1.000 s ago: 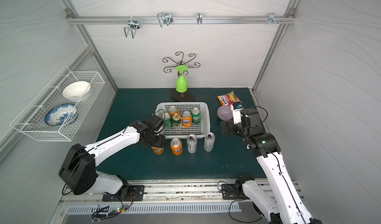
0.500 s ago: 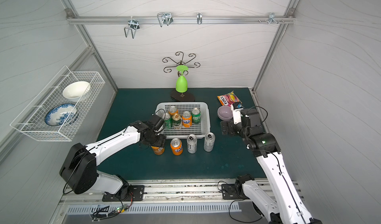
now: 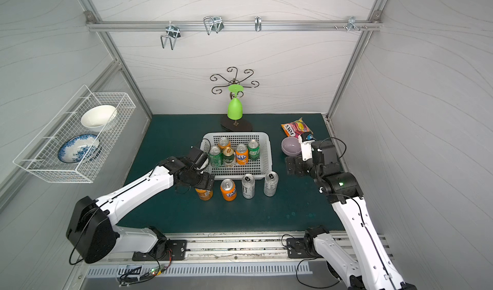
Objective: Take out the drinks from the basket
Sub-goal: Place the drink at the center of the board.
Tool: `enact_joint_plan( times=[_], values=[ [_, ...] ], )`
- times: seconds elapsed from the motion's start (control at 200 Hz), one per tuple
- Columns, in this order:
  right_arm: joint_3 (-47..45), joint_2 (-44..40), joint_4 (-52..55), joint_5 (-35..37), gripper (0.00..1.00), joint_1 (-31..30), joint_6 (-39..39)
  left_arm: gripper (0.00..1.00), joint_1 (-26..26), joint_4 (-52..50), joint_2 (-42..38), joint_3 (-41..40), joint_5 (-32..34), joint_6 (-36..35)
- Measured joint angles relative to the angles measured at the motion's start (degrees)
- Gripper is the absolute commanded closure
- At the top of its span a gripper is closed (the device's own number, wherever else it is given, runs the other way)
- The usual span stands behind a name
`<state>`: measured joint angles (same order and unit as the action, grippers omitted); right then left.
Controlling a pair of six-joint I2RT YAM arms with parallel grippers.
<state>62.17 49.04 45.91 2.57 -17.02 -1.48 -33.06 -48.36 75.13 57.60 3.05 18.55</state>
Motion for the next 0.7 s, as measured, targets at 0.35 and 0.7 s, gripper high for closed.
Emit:
enact_joint_plan(
  times=[0.35,0.7],
  values=[
    [0.0,1.88,0.02,-0.13,0.01,-0.17,-0.17,0.02,1.57,-2.12,-11.82,2.36,3.74,-1.55],
    [0.76,6.34,0.02,-2.69,0.01,-0.22,-0.68,0.01,4.98,1.05,-26.32,-0.66,12.02,0.31]
  ],
)
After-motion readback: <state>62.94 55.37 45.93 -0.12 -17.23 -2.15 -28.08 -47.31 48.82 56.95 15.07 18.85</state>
